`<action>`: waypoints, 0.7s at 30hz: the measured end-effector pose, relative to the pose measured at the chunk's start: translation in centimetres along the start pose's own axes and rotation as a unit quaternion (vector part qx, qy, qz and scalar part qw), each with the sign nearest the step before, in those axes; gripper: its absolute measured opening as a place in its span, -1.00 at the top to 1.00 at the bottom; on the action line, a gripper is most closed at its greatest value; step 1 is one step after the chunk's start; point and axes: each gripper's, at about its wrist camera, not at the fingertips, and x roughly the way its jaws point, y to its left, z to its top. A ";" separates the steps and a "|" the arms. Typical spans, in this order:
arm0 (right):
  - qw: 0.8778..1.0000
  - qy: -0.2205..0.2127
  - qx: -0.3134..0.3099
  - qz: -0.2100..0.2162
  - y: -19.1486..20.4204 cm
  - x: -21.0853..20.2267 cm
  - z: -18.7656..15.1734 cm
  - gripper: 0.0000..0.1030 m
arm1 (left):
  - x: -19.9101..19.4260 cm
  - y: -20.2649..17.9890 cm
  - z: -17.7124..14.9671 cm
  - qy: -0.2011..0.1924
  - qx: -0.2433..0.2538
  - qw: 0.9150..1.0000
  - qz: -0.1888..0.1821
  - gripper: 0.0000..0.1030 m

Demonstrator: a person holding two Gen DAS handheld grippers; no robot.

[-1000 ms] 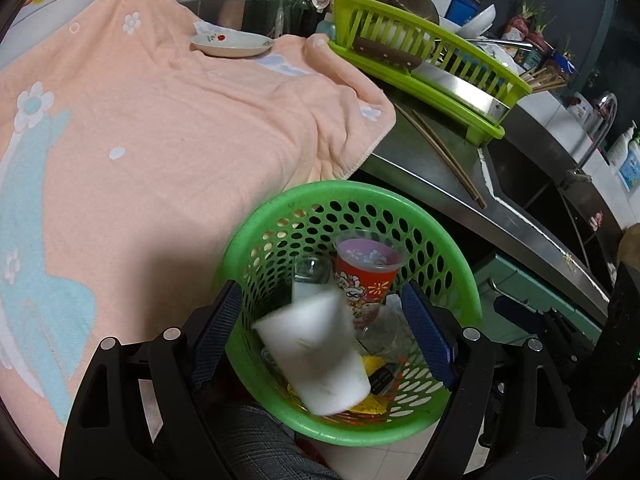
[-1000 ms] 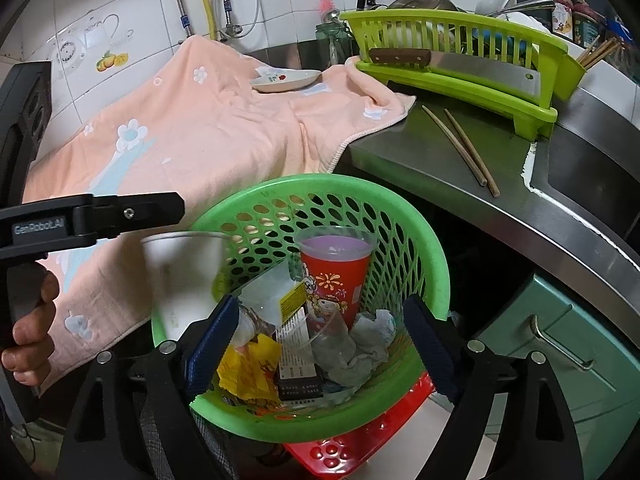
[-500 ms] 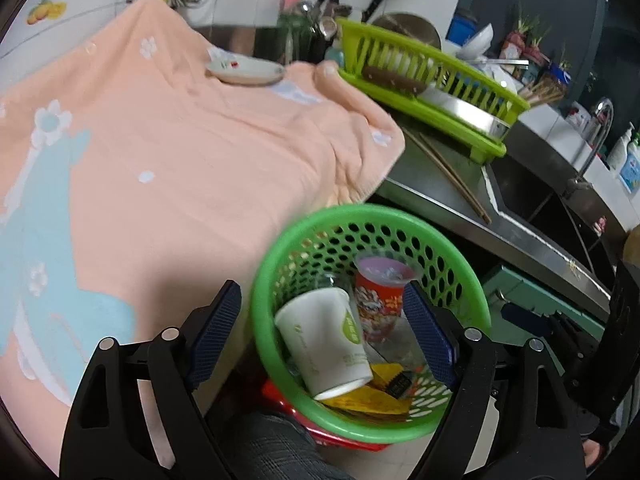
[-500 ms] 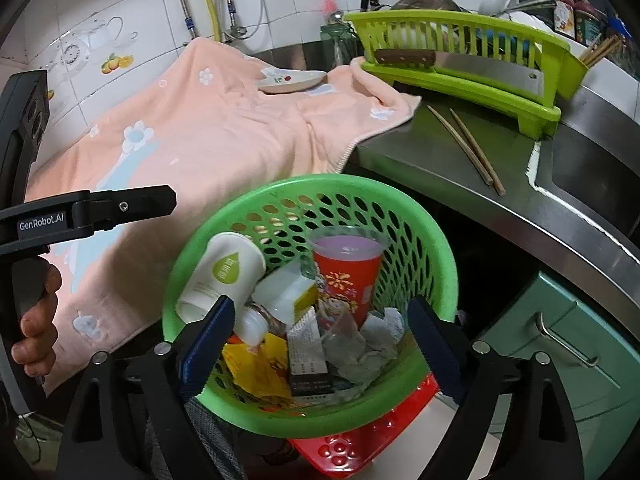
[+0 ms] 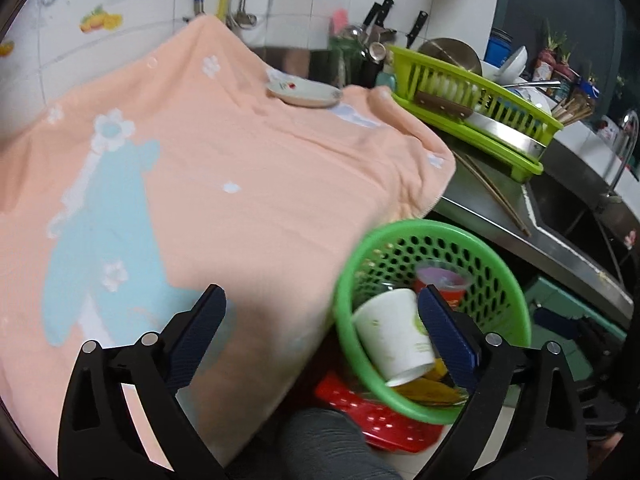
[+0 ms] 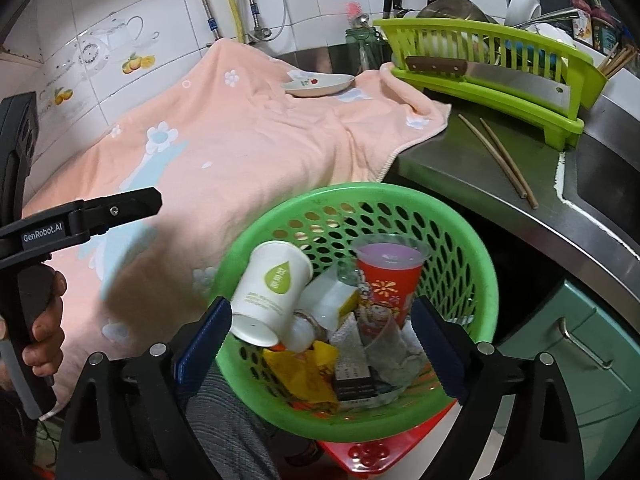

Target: Collect trash

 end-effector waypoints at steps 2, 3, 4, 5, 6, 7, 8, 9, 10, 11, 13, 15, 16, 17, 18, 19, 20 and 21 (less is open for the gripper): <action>1.000 -0.002 0.003 0.003 0.5 -0.1 0.2 -0.71 | -0.7 0.4 -0.1 -0.011 0.004 1.000 0.014 -0.86; 1.000 -0.003 0.005 0.005 0.7 -0.2 0.2 -0.72 | -1.1 0.6 -0.1 -0.019 0.005 1.000 0.021 -0.87; 1.000 -0.004 0.007 0.008 1.0 -0.3 0.3 -0.72 | -1.5 0.9 -0.2 -0.025 0.004 0.999 0.028 -0.89; 1.000 -0.005 0.009 0.010 1.2 -0.3 0.4 -0.73 | -1.9 1.1 -0.2 -0.028 0.003 0.999 0.032 -0.89; 1.000 -0.006 0.011 0.013 1.5 -0.4 0.5 -0.73 | -2.2 1.4 -0.2 -0.032 0.001 0.999 0.034 -0.89; 1.000 -0.007 0.013 0.015 1.7 -0.5 0.6 -0.73 | -2.6 1.8 -0.3 -0.037 -0.001 0.999 0.037 -0.89; 1.000 -0.008 0.014 0.017 1.9 -0.5 0.7 -0.73 | -2.9 1.9 -0.4 -0.040 -0.003 0.998 0.040 -0.89; 1.000 -0.010 0.015 0.019 2.3 -0.6 0.8 -0.73 | -3.2 2.2 -0.4 -0.043 -0.003 0.998 0.044 -0.90; 1.000 -0.011 0.015 0.020 2.5 -0.7 0.9 -0.73 | -3.6 2.5 -0.4 -0.046 -0.004 0.998 0.046 -0.90; 1.000 -0.012 0.012 0.019 2.8 -0.7 1.0 -0.74 | -3.8 2.8 -0.5 -0.048 -0.005 0.998 0.048 -0.90; 1.000 -0.016 0.003 0.013 3.5 -0.8 1.1 -0.75 | -4.3 3.1 -0.6 -0.051 -0.008 0.997 0.051 -0.90; 1.000 -0.020 -0.008 0.007 4.2 -1.0 1.2 -0.76 | -4.7 3.5 -0.7 -0.054 -0.012 0.997 0.052 -0.90; 1.000 -0.021 -0.012 0.007 4.5 -1.0 1.2 -0.76 | -4.9 3.8 -0.7 -0.055 -0.014 0.997 0.053 -0.90; 1.000 -0.023 -0.015 0.006 4.8 -1.1 1.3 -0.76 | -5.0 4.0 -0.8 -0.055 -0.016 0.997 0.054 -0.90; 1.000 -0.024 -0.018 0.006 5.0 -1.2 1.3 -0.76 | -5.1 4.2 -0.8 -0.056 -0.017 0.997 0.055 -0.90; 0.999 -0.026 -0.021 0.005 5.3 -1.2 1.4 -0.77 | -5.3 4.4 -0.8 -0.057 -0.019 0.996 0.058 -0.90; 0.999 -0.028 -0.023 0.006 5.5 -1.3 1.5 -0.77 | -5.4 4.5 -0.9 -0.059 -0.020 0.996 0.060 -0.90; 0.999 -0.030 -0.024 0.006 5.6 -1.4 1.6 -0.78 | -5.5 4.7 -0.9 -0.061 -0.022 0.996 0.062 -0.90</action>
